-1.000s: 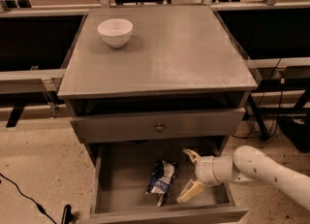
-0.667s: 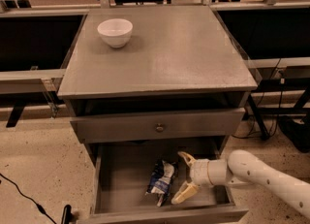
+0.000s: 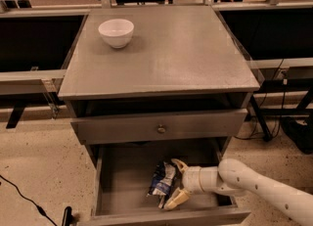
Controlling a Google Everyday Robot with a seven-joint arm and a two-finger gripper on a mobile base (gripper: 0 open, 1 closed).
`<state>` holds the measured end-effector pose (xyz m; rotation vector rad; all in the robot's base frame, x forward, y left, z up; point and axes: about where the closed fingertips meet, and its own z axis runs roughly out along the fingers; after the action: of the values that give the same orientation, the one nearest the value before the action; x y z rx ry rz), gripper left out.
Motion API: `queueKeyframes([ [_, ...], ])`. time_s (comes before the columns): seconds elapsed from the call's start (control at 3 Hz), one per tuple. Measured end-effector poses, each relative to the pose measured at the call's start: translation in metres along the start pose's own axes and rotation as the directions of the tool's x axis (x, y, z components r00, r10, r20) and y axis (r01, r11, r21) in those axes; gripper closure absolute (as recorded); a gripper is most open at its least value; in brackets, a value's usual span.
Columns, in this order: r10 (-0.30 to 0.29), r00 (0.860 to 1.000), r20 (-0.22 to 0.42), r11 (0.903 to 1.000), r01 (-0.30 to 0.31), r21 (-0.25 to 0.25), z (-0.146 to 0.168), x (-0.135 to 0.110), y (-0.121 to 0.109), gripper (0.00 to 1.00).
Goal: Pick blue chip bag from middle drawer and place on counter
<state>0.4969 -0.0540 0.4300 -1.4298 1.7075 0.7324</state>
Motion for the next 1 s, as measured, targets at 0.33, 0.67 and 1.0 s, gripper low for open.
queueKeyframes([
  [0.33,0.016,1.000,0.020,0.9998,-0.016,0.009,0.015,0.008,0.002,0.14],
  [0.67,0.020,1.000,0.017,0.9997,-0.020,0.015,0.025,0.010,0.004,0.38],
  [1.0,0.020,1.000,0.011,0.9996,-0.020,0.020,0.031,0.011,0.006,0.61],
])
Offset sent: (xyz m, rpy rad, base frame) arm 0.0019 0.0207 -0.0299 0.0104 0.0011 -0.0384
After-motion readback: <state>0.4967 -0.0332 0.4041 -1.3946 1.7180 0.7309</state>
